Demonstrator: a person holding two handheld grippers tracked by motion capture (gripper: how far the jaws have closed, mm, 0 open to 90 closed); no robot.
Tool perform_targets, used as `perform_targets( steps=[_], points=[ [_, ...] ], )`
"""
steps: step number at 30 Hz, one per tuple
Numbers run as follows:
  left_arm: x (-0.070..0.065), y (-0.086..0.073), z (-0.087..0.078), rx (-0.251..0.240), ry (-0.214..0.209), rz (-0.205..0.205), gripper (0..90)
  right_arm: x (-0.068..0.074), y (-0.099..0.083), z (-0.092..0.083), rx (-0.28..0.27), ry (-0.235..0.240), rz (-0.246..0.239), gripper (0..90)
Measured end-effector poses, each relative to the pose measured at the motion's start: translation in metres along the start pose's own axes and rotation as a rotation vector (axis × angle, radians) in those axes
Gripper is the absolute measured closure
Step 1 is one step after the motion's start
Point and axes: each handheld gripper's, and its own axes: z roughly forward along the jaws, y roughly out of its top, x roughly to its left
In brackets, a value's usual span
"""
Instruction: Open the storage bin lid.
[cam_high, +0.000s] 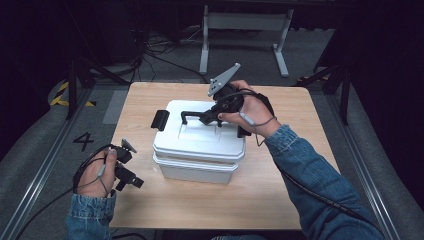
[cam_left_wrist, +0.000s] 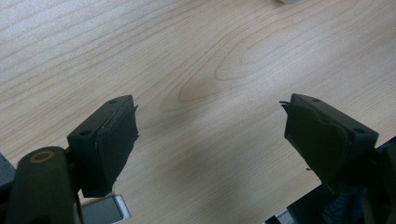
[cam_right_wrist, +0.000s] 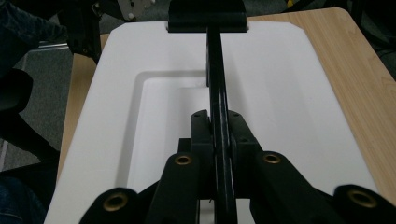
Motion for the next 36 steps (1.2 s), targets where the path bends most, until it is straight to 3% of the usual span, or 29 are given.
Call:
perform_targets(
  steps=[16,36],
  points=[
    [0.0,0.001,0.001,0.007,0.002,-0.001,18.0,-0.004,-0.009,-0.051,-0.043,-0.06,0.034,84.2],
    [0.0,0.002,0.003,0.015,0.003,0.0,18.0,-0.022,-0.056,-0.1,-0.062,-0.142,0.128,84.2]
  ],
)
